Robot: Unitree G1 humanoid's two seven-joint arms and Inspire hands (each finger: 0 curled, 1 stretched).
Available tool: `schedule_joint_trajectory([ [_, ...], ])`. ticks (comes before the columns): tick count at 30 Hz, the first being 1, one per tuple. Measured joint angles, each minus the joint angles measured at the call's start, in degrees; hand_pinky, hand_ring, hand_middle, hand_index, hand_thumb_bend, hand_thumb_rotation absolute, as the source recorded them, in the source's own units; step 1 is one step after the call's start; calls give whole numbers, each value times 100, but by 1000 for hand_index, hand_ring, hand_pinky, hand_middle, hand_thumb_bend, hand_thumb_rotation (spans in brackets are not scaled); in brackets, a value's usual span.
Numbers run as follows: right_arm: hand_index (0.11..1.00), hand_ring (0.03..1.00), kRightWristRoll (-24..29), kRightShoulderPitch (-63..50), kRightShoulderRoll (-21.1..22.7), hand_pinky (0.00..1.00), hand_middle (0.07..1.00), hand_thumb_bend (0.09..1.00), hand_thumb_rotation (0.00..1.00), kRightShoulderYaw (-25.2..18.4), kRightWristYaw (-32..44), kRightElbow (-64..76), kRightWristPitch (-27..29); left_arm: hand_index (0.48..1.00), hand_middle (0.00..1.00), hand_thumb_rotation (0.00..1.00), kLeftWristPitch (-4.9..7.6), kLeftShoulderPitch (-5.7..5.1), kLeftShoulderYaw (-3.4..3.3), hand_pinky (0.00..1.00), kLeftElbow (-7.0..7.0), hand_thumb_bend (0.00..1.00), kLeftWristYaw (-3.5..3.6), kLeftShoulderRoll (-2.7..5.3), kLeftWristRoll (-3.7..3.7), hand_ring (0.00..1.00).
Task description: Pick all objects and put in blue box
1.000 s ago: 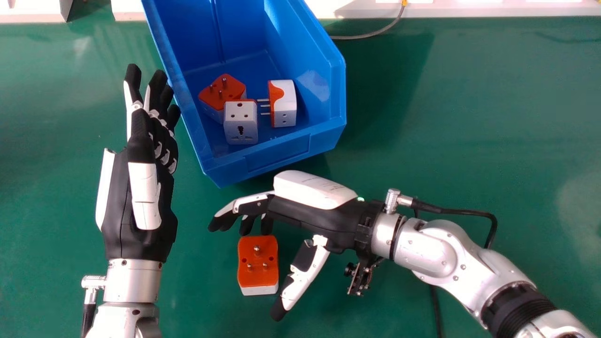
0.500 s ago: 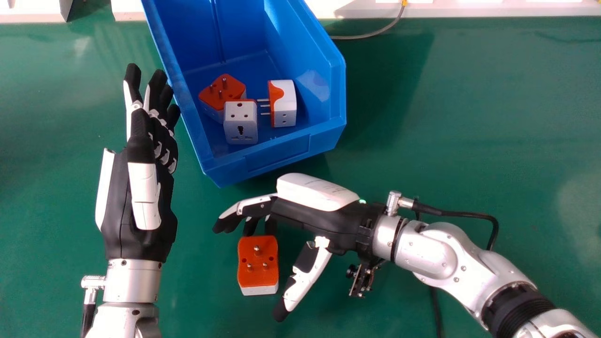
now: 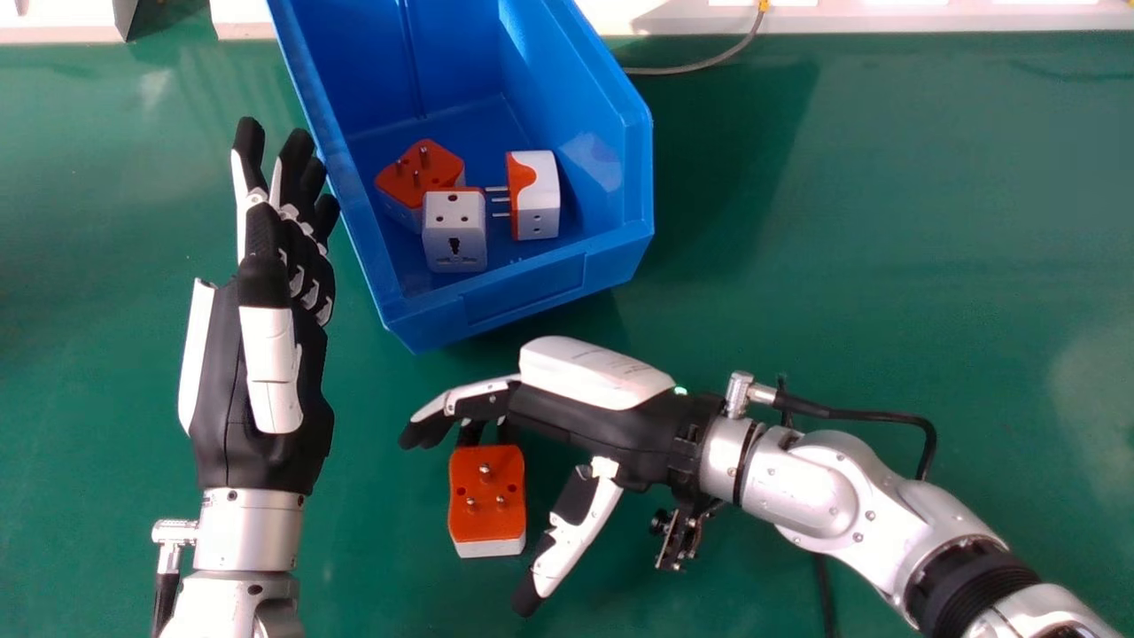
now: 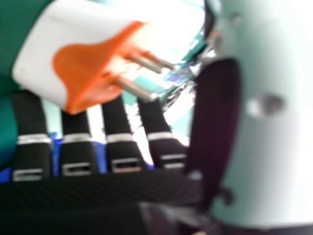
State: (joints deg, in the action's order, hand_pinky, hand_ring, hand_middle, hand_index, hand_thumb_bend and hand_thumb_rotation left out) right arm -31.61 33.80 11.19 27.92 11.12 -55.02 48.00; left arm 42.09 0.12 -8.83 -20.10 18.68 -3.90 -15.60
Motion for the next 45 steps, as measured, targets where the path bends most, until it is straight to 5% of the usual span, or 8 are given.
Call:
schedule_joint_trajectory([
  [19, 699, 608, -484, 61, -25, 529, 692, 898, 117, 120, -1057, -127, 153, 1000, 1000, 1000, 4, 0, -4, 1000, 1, 883, -2, -4, 1, 1000],
  [30, 670, 577, -489, 61, -45, 504, 654, 879, 122, 120, -1234, -148, 168, 1000, 1000, 1000, 13, 0, 7, 1000, 9, 880, -87, 15, 109, 1000],
  [45, 658, 558, -499, 60, -33, 482, 634, 879, 147, 160, -1241, -137, 177, 1000, 1000, 1000, 13, 1, 18, 1000, 9, 851, -108, 22, 69, 1000],
])
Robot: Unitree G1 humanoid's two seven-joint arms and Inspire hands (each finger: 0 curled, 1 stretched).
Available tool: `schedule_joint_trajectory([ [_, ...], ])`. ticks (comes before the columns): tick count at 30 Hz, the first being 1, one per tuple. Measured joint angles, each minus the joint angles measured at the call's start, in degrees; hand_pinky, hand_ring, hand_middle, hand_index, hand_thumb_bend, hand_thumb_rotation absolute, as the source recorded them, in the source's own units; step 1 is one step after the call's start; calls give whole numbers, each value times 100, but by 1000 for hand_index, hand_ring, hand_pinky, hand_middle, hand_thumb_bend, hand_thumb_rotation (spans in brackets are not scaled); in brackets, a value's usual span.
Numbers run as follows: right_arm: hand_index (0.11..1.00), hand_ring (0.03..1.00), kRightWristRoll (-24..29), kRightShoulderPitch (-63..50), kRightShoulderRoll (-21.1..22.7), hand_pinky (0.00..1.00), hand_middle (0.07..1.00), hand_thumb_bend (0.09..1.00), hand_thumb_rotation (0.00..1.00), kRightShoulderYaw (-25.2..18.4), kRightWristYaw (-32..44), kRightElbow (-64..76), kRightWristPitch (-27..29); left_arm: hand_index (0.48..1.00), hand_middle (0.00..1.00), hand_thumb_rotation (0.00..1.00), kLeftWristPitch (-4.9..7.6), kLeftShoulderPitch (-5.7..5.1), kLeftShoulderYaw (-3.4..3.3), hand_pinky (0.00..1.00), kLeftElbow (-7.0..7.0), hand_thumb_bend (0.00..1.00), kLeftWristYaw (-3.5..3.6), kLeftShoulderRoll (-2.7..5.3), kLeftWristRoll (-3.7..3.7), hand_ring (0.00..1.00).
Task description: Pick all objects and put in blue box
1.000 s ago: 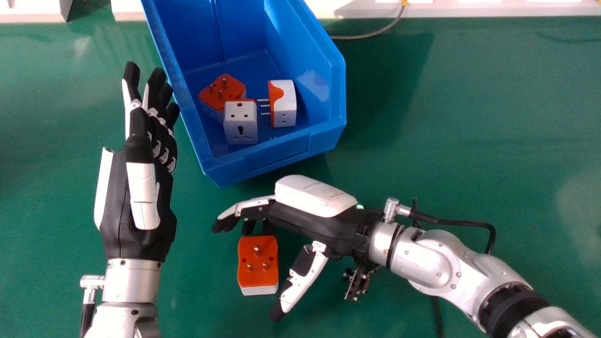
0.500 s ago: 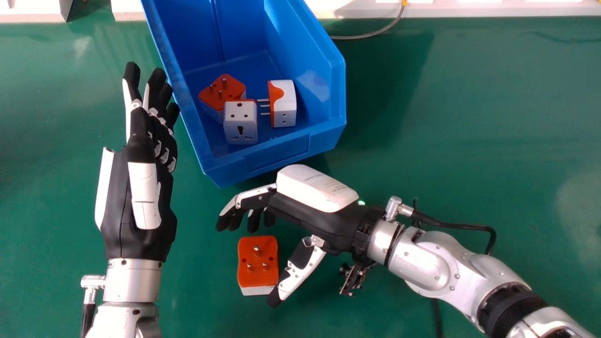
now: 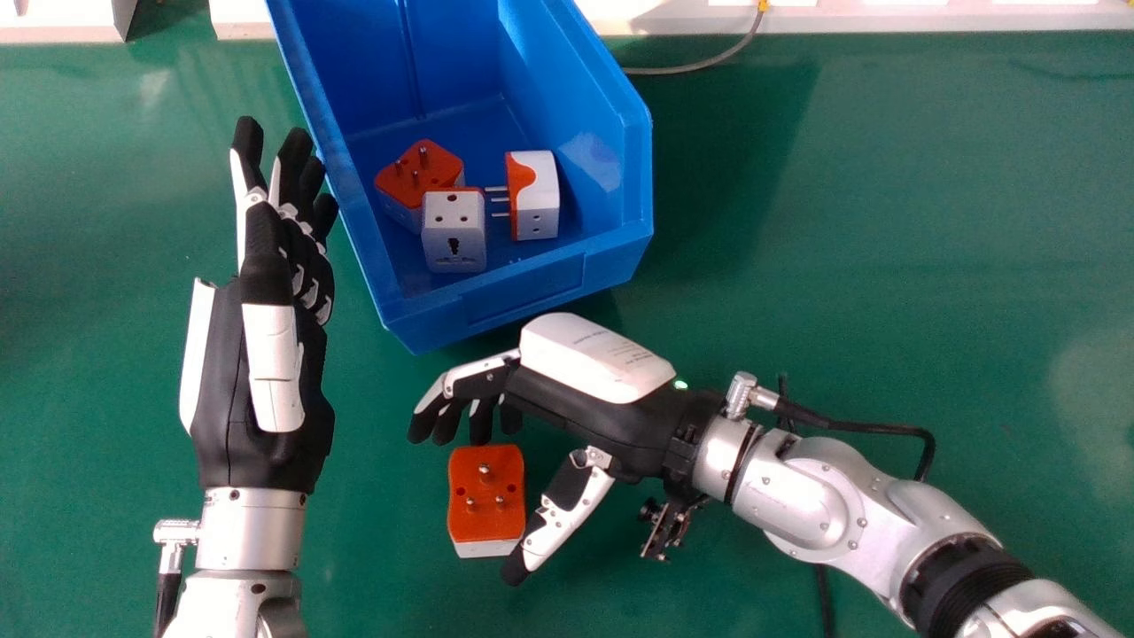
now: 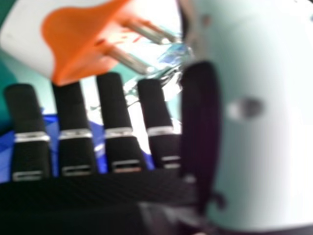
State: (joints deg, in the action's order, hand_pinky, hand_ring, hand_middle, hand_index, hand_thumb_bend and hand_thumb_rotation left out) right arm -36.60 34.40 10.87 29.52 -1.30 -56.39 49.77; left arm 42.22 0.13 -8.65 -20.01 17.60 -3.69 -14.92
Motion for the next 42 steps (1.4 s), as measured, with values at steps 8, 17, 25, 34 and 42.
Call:
schedule_joint_trajectory([
  [8, 615, 539, -38, -8, 2, 471, 605, 861, 103, 17, -179, 16, 100, 1000, 1000, 1000, 0, 0, -1, 1000, 0, 849, 52, -1, -78, 1000],
  [17, 511, 503, -258, -13, 7, 438, 568, 579, 130, 123, -518, 24, 121, 1000, 1000, 1000, 0, 0, -4, 1000, 0, 848, 81, -1, -81, 1000],
  [25, 495, 475, -418, -12, 17, 410, 551, 536, 131, 230, -764, 37, 123, 1000, 1000, 1000, -1, 0, -5, 1000, 0, 846, 83, -2, -84, 1000],
  [34, 501, 404, -444, -12, 28, 347, 495, 529, 53, 274, -877, 26, 222, 1000, 1000, 1000, -1, 0, -9, 1000, 0, 844, 89, -3, -86, 1000],
  [42, 504, 372, -446, -10, 24, 315, 473, 529, 17, 279, -935, 8, 264, 1000, 1000, 1000, -2, 0, -12, 1000, 0, 840, 92, -3, -88, 1000],
])
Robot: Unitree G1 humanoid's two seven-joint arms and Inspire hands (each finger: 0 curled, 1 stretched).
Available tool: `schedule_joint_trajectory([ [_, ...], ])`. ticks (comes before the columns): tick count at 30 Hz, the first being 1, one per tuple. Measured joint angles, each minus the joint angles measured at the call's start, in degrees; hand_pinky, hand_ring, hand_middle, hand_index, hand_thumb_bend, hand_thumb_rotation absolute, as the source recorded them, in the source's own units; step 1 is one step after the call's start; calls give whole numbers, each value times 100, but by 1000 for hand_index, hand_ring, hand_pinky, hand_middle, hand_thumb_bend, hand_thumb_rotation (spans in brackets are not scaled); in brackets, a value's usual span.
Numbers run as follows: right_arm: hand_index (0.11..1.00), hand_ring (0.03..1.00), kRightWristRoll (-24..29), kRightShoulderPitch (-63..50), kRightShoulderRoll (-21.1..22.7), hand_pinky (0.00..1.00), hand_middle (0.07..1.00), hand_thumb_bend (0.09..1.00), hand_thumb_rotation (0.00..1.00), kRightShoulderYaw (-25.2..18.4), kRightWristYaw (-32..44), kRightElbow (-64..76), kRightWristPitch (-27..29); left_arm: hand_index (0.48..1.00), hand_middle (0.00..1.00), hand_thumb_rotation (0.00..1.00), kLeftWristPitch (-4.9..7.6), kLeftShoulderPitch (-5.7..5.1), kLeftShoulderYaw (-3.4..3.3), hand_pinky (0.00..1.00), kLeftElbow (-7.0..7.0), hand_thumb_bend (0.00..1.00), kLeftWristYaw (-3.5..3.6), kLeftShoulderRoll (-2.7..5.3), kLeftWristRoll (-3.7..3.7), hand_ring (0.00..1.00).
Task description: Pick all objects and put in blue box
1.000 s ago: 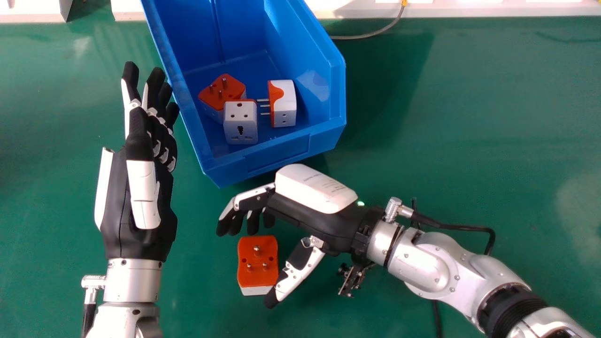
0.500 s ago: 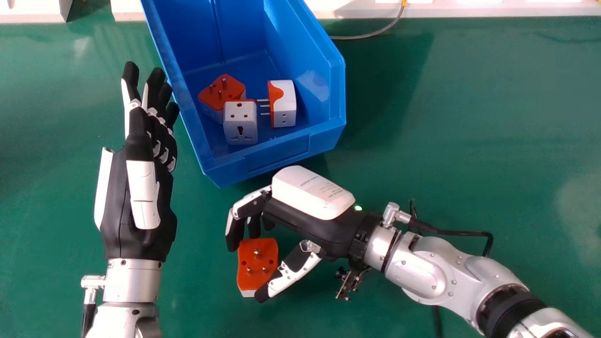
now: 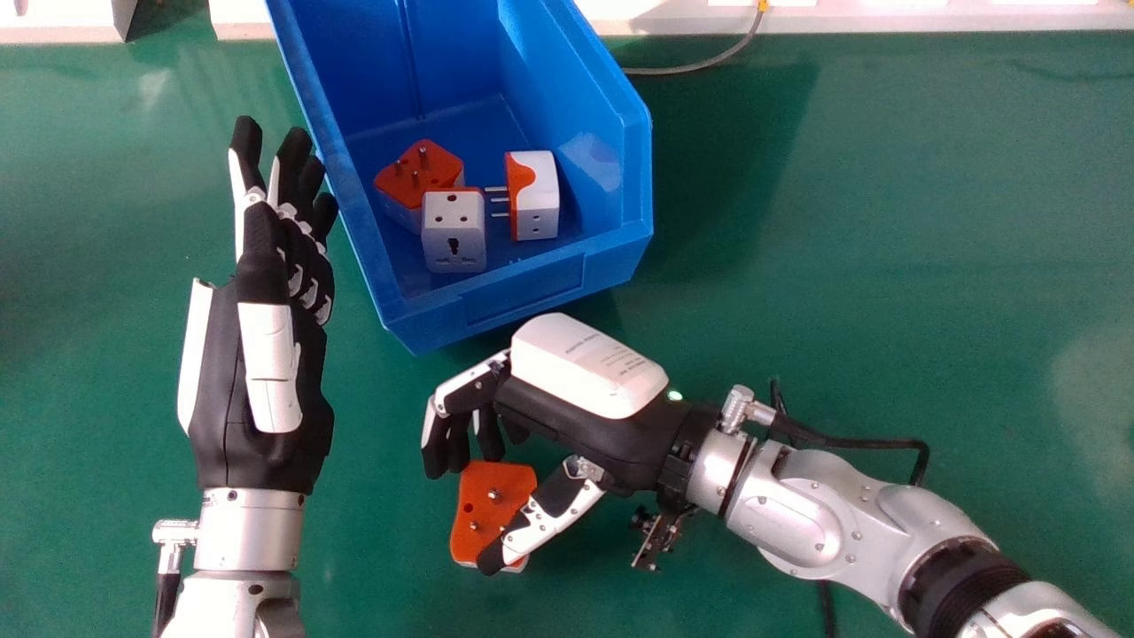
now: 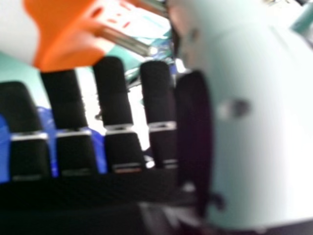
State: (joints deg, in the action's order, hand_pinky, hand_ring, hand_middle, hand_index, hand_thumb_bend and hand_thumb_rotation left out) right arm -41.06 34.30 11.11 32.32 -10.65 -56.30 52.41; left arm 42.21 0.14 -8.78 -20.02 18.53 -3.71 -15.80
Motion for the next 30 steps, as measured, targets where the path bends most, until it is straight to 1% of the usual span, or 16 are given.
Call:
schedule_joint_trajectory([
  [5, 507, 355, -14, 5, 16, 292, 464, 528, 8, 2, -45, -8, 14, 1000, 1000, 1000, 0, 0, 1, 1000, 0, 839, 0, 0, 1, 1000],
  [11, 505, 356, -13, 10, 33, 293, 465, 528, 5, 0, -42, -11, 63, 1000, 1000, 1000, 0, 0, 2, 1000, 0, 841, 0, 0, 1, 1000],
  [16, 512, 324, 27, 10, 33, 265, 452, 527, 2, -34, 5, -11, 70, 1000, 1000, 1000, 0, 0, 0, 1000, 0, 842, 0, -1, 2, 1000],
  [22, 516, 303, 226, 13, 37, 244, 441, 526, 0, -134, 225, -11, 84, 1000, 1000, 1000, 0, 0, 2, 1000, 0, 843, 0, -1, 4, 1000],
  [25, 504, 286, 306, 14, 38, 228, 453, 528, 0, -207, 322, -9, 113, 1000, 1000, 1000, 0, 1, 3, 1000, 0, 844, -2, -1, 12, 1000],
  [30, 511, 282, 491, 43, 104, 218, 443, 527, 0, -364, 473, 60, 184, 1000, 1000, 1000, 0, 5, 4, 1000, -3, 844, -2, -1, 13, 1000],
])
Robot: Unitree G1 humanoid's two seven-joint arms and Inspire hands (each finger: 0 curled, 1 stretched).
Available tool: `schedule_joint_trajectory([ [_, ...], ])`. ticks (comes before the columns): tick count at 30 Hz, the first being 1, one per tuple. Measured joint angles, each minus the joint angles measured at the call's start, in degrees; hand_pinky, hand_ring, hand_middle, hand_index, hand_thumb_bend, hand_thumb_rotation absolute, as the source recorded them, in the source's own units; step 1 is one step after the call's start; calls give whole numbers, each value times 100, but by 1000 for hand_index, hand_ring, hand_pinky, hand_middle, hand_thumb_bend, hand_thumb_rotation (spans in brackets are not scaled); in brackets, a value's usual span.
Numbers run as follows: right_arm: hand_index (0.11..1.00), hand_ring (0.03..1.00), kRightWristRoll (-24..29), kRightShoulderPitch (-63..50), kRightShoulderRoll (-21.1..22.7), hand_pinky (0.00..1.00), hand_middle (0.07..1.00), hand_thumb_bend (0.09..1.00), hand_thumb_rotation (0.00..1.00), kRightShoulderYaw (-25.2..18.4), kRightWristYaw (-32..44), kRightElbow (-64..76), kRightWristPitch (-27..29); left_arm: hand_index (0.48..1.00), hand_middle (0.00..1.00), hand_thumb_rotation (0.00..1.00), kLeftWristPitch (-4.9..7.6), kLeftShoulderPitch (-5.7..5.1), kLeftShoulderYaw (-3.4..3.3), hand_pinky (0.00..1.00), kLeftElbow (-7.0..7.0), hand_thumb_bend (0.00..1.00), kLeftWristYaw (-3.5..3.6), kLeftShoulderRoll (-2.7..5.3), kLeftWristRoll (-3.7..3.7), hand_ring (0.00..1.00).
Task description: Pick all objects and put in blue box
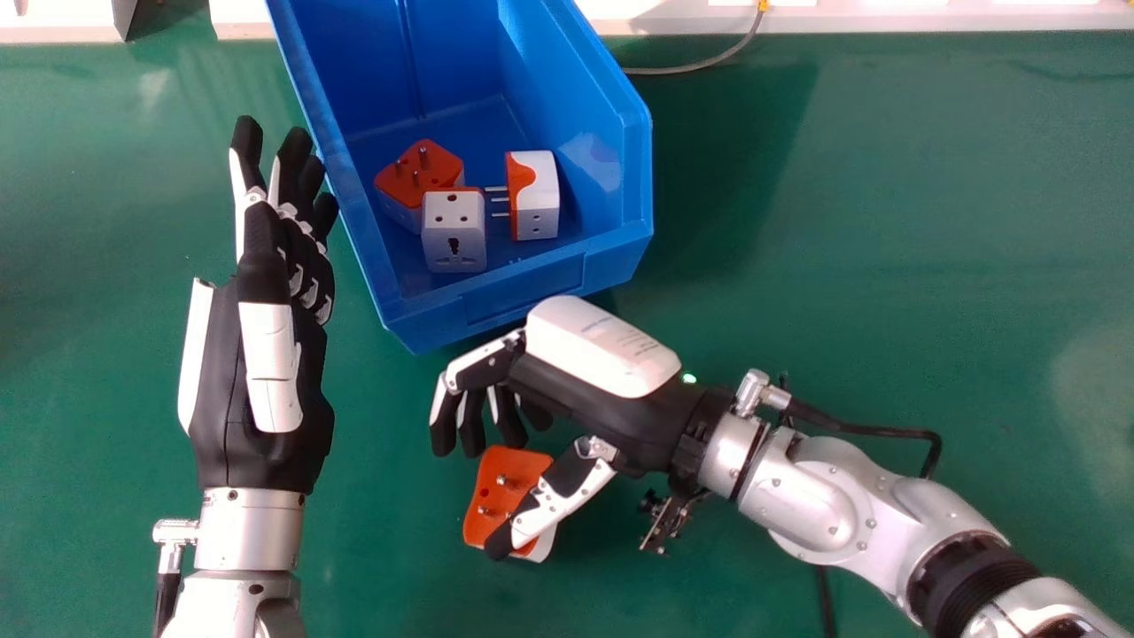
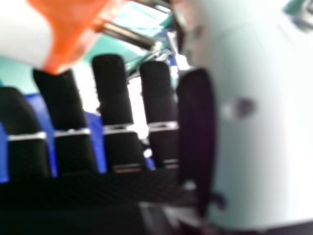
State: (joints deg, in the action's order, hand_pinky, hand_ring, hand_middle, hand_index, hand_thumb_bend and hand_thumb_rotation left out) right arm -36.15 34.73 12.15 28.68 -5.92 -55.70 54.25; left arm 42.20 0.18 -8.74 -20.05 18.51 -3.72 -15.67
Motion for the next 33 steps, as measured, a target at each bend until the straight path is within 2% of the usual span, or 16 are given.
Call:
schedule_joint_trajectory([
  [11, 492, 239, 392, 46, 106, 180, 463, 530, 0, -250, 398, 251, 41, 1000, 1000, 1000, -4, 11, 1, 1000, -8, 844, 1, 0, -2, 1000],
  [21, 511, 265, 431, 74, 224, 205, 439, 527, 0, -452, 542, 688, -94, 1000, 1000, 1000, -6, 18, 0, 1000, -14, 844, -3, 0, 1, 1000],
  [28, 511, 310, 636, 246, 279, 251, 446, 527, 0, -648, 866, 915, -230, 1000, 1000, 1000, -5, 18, 0, 1000, -16, 840, -61, 1, 40, 1000],
  [30, 511, 320, 643, 296, 284, 262, 448, 527, 0, -669, 877, 929, -232, 1000, 1000, 1000, -4, 18, 2, 1000, -16, 839, -97, 1, 68, 1000],
  [33, 512, 319, 643, 406, 284, 264, 447, 527, 0, -715, 876, 930, -225, 1000, 1000, 1000, -4, 18, 4, 1000, -16, 839, -105, 1, 109, 1000],
])
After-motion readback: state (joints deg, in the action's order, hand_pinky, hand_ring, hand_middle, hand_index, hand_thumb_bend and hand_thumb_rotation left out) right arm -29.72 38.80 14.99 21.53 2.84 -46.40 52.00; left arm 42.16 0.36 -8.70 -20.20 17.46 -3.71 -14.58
